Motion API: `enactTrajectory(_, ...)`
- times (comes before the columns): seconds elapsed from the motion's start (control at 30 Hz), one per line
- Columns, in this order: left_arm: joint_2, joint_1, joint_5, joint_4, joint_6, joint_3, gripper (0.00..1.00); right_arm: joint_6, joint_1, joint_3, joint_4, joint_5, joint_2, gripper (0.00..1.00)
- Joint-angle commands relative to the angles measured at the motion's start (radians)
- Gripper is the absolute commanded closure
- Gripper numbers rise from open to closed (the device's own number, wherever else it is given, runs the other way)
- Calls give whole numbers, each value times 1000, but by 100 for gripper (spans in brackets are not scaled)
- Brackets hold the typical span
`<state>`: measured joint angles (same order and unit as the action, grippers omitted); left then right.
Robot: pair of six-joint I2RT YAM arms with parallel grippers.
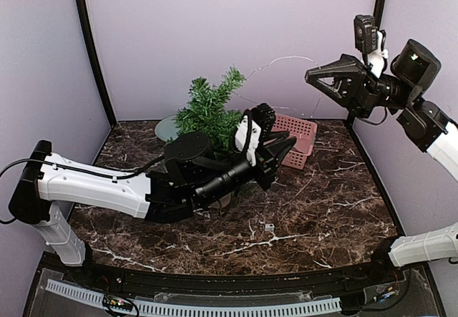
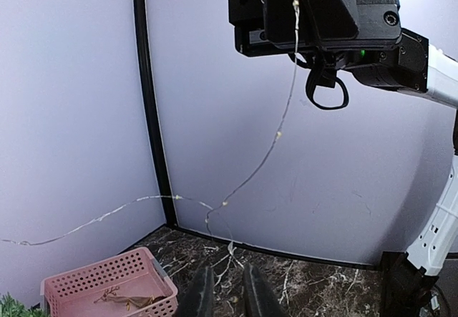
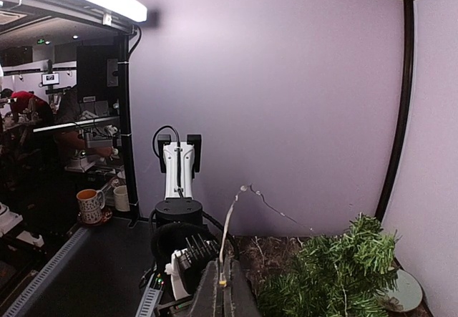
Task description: Decorate the small christmas tree
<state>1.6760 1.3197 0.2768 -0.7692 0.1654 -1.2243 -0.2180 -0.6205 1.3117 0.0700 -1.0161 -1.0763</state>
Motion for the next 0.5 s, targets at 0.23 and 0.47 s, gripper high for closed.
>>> enactTrajectory(0.23, -123, 1, -88, -48, -28, 81, 100, 71, -9, -2, -57, 124, 44, 100)
enactTrajectory(0.47, -351, 2, 1, 103, -80, 294, 100, 133, -5, 1, -121, 240, 72, 100)
